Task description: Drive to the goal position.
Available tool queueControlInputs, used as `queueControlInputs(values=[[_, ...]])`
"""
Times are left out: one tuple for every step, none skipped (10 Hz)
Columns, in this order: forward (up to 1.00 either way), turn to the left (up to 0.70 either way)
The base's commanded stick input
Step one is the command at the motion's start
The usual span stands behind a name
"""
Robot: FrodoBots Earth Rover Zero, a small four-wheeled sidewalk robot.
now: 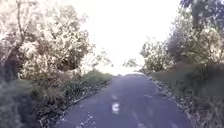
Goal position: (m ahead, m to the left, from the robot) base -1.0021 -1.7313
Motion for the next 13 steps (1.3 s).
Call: queueControlInputs(values=[[0.50, 0.00], [0.50, 0.00], [0.50, 0.00], [0.50, 0.00], [0.50, 0.00], [0.50, 0.00], [0.50, 0.00], [0.50, 0.00], [0.50, 0.00], [0.50, 0.00], [0.50, 0.00], [0.50, 0.00], [0.50, 0.00]])
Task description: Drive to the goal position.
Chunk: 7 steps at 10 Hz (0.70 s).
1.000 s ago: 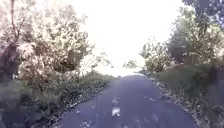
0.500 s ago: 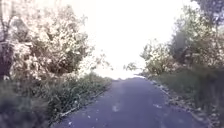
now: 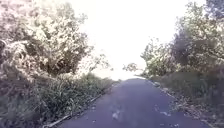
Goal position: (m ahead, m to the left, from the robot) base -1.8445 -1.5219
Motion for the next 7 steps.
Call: queueControlInputs(values=[[0.50, 0.00], [0.50, -0.17], [0.50, -0.27], [0.50, -0.27], [0.50, -0.13], [0.50, 0.00], [0.50, 0.00]])
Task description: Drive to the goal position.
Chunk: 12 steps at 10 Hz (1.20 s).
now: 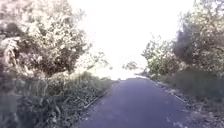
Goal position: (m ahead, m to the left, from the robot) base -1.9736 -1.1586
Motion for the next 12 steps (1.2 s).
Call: queueControlInputs(values=[[0.50, -0.27], [0.50, -0.27], [0.50, -0.14], [0.50, -0.03], [0.50, -0.20], [0.50, -0.17], [0.50, -0.27], [0.50, -0.09], [0.50, 0.00], [0.50, 0.00], [0.50, 0.00], [0.50, 0.00]])
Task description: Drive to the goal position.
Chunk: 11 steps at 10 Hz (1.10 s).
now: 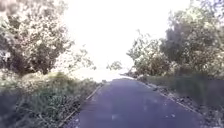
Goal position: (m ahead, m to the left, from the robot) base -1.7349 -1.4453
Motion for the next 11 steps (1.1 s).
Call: queueControlInputs(values=[[0.50, 0.00], [0.50, 0.00], [0.50, 0.00], [0.50, 0.00], [0.50, 0.00], [0.50, 0.02], [0.50, 0.18], [0.50, 0.27], [0.50, 0.27], [0.50, 0.12], [0.50, 0.00]])
